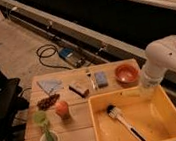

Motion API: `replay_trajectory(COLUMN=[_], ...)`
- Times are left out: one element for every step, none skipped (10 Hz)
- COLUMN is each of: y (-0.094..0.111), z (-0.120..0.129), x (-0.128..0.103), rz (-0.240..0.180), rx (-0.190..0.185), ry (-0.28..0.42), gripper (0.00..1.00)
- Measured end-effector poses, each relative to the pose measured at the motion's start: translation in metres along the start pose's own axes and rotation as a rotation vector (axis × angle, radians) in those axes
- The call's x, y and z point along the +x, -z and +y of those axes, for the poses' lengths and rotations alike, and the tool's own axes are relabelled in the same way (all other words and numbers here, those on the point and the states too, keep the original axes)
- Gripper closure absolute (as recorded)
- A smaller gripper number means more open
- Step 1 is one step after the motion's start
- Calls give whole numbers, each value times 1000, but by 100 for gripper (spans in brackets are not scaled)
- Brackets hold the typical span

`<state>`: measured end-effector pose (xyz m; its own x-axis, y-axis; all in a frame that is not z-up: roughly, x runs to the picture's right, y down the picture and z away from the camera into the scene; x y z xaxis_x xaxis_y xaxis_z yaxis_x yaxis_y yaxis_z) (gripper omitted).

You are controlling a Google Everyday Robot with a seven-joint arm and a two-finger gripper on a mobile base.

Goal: Place banana in tray

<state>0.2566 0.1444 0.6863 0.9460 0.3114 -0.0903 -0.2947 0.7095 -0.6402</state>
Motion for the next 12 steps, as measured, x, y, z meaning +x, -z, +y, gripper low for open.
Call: replay_trajectory(y=[-11, -21, -28, -34, -39, -45, -52, -56, -59, -59, -59, -59], z=[5, 8, 10, 11, 12, 12, 10, 9, 9, 9, 9, 9], x=[7, 12, 16, 20, 25, 28, 29, 30, 31, 32, 32, 31], rz=[-2, -7, -13, -29, -44, -55, -64, -66, -71, -71, -71, -71], rx=[-16, -29, -38, -44, -48, -52, -61, -69, -75, -74, -75, -75], ry=[-23, -48, -68, -94, -120, -143, -165, -177, -184, -188, -188, -184], gripper=[100, 100, 98, 90, 80, 69, 57, 48, 39, 37, 37, 37])
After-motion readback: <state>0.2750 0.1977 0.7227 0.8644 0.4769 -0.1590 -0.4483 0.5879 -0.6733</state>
